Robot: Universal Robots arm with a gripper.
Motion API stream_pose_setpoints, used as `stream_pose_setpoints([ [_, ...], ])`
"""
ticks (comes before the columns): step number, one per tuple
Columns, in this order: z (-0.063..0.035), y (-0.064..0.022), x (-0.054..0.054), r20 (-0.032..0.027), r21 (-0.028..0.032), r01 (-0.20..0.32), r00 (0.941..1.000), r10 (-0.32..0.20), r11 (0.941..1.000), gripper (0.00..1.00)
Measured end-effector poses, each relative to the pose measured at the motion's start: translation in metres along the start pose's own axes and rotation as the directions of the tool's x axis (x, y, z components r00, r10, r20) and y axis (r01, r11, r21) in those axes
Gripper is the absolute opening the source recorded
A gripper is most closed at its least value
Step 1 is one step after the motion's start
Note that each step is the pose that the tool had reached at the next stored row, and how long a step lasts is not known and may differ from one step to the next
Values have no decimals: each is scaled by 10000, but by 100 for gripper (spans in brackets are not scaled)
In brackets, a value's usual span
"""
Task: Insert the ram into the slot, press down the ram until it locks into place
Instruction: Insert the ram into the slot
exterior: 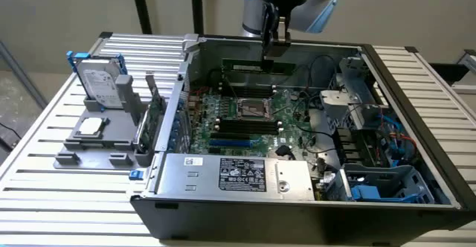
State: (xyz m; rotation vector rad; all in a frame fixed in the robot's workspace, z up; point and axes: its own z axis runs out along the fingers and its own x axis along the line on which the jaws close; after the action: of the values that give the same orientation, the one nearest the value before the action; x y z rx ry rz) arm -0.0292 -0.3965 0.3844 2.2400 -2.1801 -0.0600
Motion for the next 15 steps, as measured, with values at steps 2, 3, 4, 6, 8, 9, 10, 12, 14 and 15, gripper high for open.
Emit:
stream_pose_setpoints([
  [2, 0, 0, 0, -1, -1, 0, 10000, 0, 10000, 13],
  [3, 0, 0, 0, 0, 0, 0, 10000, 0, 10000, 13],
  [4, 0, 0, 0, 0, 0, 0, 10000, 0, 10000, 13],
  [6, 0, 0, 0, 0, 0, 0, 10000, 0, 10000, 13],
  [8, 0, 0, 0, -1, 0, 0, 10000, 0, 10000, 13],
  [9, 0, 0, 0, 0, -1, 0, 10000, 0, 10000, 13],
  [10, 0, 0, 0, 0, 0, 0, 10000, 0, 10000, 13],
  [12, 2, 0, 0, -1, 0, 0, 10000, 0, 10000, 13],
  [14, 35, -1, 1, -1, -1, 1, 10000, -1, 10000, 13],
  [15, 54, -2, 1, -1, -1, 1, 10000, -1, 10000, 13],
])
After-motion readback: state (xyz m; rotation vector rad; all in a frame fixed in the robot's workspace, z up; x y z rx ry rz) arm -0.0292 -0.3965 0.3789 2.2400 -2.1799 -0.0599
